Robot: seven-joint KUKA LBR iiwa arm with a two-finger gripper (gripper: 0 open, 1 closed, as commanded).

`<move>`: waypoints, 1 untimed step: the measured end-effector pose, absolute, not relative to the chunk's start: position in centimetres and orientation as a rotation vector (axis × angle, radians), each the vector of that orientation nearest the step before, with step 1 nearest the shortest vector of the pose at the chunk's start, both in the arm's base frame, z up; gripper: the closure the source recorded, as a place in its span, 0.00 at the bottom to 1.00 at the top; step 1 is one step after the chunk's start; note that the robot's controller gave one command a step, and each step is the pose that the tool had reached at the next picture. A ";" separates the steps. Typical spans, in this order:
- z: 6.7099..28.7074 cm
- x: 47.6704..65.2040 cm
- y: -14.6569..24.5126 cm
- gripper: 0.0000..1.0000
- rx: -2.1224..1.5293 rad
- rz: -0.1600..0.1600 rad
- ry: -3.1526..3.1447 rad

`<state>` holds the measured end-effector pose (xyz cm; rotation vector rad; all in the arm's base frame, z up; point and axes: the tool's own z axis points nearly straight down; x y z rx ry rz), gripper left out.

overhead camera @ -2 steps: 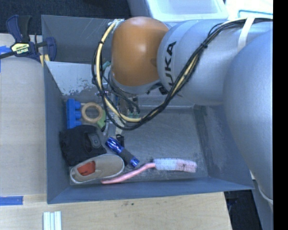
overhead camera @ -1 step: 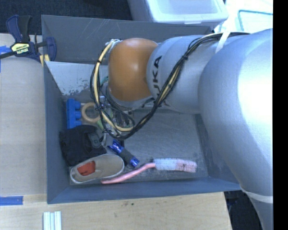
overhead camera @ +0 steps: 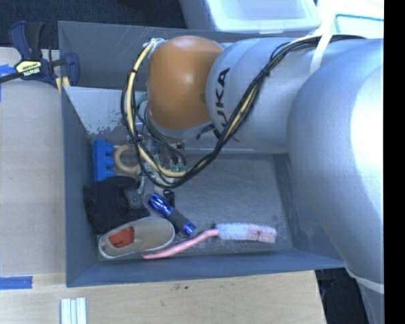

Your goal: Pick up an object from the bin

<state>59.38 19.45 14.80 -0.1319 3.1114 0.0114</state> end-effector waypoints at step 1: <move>7.2 58.8 19.2 1.00 -0.089 0.008 3.126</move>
Offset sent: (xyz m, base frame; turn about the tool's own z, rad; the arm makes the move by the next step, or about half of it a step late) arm 0.0000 0.0000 0.0000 0.0000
